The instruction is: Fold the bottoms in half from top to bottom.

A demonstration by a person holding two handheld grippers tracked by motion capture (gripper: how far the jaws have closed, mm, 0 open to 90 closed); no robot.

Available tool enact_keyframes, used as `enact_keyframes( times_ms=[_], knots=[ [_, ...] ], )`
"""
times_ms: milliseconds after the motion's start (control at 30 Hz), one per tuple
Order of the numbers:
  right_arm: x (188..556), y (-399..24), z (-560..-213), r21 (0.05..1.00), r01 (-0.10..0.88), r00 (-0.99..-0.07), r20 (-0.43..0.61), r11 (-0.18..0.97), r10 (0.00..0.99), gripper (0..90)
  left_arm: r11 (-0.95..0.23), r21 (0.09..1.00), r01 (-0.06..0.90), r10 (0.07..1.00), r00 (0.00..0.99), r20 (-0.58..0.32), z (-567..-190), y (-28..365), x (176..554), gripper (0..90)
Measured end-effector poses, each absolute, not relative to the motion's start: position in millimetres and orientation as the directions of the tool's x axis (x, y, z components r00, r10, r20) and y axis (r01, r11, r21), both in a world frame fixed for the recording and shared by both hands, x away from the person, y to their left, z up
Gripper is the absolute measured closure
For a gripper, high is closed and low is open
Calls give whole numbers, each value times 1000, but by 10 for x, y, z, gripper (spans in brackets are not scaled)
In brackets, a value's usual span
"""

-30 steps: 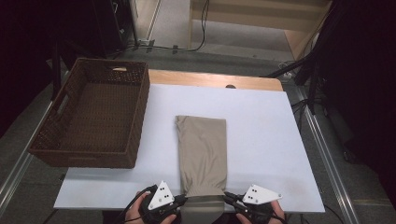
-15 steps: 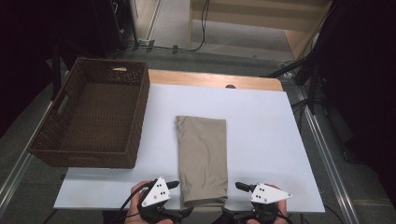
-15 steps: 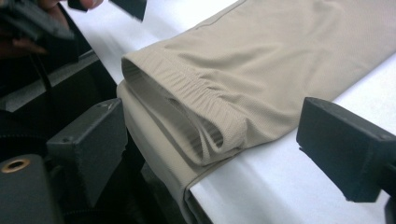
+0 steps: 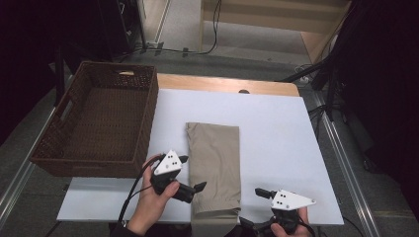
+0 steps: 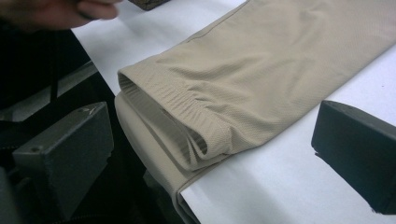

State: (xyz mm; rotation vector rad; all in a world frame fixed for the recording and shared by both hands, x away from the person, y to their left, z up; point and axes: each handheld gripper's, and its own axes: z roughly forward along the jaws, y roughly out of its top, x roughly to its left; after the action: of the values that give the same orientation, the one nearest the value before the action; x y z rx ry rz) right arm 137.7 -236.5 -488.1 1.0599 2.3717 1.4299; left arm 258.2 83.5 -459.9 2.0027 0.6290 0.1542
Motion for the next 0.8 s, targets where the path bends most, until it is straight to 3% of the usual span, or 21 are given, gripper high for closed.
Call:
enact_keyframes(
  times_ms=[500, 800],
  knots=[
    [1517, -2363, -4846, 830, 481, -731, 201, 283, 651, 0, -370, 802, 469, 575, 794, -199, -4815, 693, 3571, 3],
    [1708, -2379, -4816, 831, 476, -738, 200, 288, 644, 0, -355, 762, 543, 660, 722, -207, -4911, 693, 4025, 96]
  ],
)
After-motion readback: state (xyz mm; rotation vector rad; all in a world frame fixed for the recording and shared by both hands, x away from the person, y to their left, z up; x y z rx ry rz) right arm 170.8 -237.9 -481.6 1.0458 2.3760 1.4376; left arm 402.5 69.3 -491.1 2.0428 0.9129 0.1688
